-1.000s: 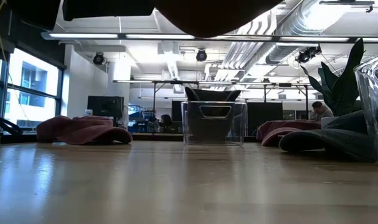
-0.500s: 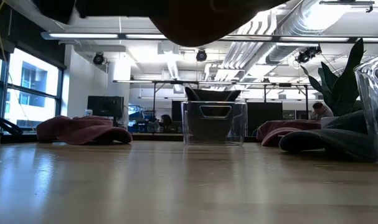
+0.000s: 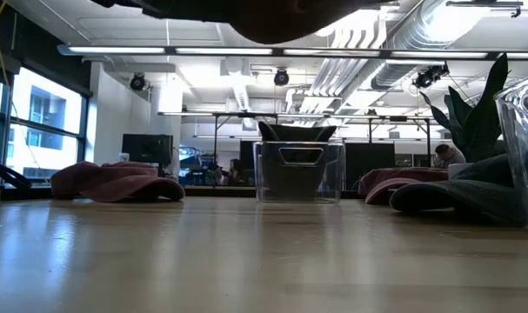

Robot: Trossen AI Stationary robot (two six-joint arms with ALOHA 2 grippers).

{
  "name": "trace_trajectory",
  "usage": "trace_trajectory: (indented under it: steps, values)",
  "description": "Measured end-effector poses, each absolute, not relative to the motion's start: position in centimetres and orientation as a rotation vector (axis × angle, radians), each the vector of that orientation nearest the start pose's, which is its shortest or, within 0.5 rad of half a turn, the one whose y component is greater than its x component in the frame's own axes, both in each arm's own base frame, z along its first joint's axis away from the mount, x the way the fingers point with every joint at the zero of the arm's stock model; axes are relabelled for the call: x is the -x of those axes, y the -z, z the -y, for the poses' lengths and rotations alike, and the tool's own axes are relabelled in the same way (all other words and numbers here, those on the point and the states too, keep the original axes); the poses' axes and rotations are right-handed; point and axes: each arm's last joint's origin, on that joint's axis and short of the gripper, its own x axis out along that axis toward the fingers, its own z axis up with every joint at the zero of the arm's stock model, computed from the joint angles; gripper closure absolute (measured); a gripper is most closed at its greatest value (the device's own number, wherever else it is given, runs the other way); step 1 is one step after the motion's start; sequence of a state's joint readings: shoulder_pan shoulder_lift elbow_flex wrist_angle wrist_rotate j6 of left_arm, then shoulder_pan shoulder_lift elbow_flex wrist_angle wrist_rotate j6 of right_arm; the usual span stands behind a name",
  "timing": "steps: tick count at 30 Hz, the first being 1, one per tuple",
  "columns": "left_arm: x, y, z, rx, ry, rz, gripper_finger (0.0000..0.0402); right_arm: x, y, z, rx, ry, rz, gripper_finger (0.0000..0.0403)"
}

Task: Pick & Place hat
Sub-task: Put the bottom red cap into the bottom transparent bin

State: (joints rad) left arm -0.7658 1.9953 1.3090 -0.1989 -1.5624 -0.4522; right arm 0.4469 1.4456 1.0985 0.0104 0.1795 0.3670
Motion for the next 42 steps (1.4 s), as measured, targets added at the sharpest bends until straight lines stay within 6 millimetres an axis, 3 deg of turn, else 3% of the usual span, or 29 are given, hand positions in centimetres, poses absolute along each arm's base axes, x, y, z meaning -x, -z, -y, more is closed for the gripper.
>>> trace_trajectory:
  steps: [10,18,20,23,28,36,42]
  values:
    - [-30.1,-19.1,27.7,-0.341,-0.709,-0.160,0.0296,-30.3,-28.8,-14.0,-0.267,-0.186,-0.475,0.0397]
    - [-30.2,-18.9,28.1,-0.256,-0.599,-0.203,0.0368,-31.3,-27.9,-13.1,-0.259,-0.156,-0.489,0.0399]
    - [-30.4,-18.7,27.8,-0.227,-0.586,-0.215,0.0391,-31.4,-28.0,-12.8,-0.234,-0.127,-0.478,0.0398]
    - [-30.5,-18.3,27.0,-0.156,-0.597,-0.226,0.0393,-31.4,-28.0,-12.6,-0.182,-0.090,-0.469,0.0381]
    - [-29.1,-18.8,24.9,0.032,-0.611,-0.281,0.0398,-30.9,-27.8,-11.8,-0.130,-0.028,-0.523,0.0315]
    - [-28.3,-16.0,21.8,0.303,-0.648,-0.429,0.0400,-29.0,-27.9,-9.5,-0.033,0.341,-0.580,0.0222]
    - [-28.6,-15.7,19.9,0.389,-0.568,-0.502,0.0401,-28.8,-27.6,-9.6,-0.018,0.312,-0.626,0.0207]
